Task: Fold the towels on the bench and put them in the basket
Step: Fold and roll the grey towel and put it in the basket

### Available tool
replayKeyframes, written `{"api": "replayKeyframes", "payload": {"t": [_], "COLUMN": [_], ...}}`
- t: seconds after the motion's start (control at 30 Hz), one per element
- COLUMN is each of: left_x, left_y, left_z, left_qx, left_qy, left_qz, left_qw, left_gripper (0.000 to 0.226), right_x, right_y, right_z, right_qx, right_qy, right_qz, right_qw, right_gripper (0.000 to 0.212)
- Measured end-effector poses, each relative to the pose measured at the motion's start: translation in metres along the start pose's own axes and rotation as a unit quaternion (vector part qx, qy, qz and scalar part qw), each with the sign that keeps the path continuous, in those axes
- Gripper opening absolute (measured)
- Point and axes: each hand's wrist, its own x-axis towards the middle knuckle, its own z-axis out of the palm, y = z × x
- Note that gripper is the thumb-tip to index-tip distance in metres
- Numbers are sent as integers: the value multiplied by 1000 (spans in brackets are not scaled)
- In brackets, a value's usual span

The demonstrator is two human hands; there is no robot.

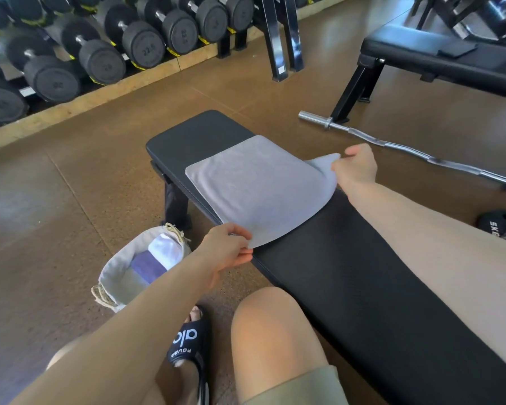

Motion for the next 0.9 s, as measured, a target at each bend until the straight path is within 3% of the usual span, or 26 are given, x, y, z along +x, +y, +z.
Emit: {"api": "replayKeyframes", "payload": {"t": [0.07, 0.13, 0.27, 0.33, 0.37, 0.5, 0.6, 0.73, 0.8, 0.9], "left_x": [0, 1, 2, 5, 9, 23, 28, 49, 60, 70], "left_y": [3, 7, 12, 15, 16, 28, 42, 54, 58, 67], "left_z": [0, -1, -5, -12, -16, -29, -35, -44, -47, -46], "left_qx": [-1, -12, -37, 9, 36, 101, 115, 14, -53, -99], "left_qy": [-2, 0, -22, -15, -3, 58, 88, 102, 90, 77], "left_qz": [-6, -19, -65, -63, -46, 44, 75, 55, 43, 27], "left_qw": [1000, 1000, 997, 998, 998, 992, 987, 993, 994, 992], "left_gripper": [16, 16, 15, 11, 11, 36, 36, 40, 26, 18], "right_x": [-31, -65, -127, -140, -144, -145, -144, -141, -144, -152], "right_y": [-21, -29, 1, 23, 29, 34, 30, 29, 28, 25], "right_z": [5, 14, 33, 39, 39, 40, 42, 50, 55, 55], "right_qx": [-3, -36, -183, -242, -248, -218, -213, -233, -209, -169], "right_qy": [-33, -80, -234, -252, -252, -228, -213, -175, -164, -148], "right_qz": [-122, -261, -456, -519, -529, -496, -473, -460, -449, -427], "right_qw": [992, 961, 839, 780, 771, 809, 828, 839, 853, 876], "right_gripper": [38, 35, 34, 32, 31, 32, 35, 22, 5, 3]}}
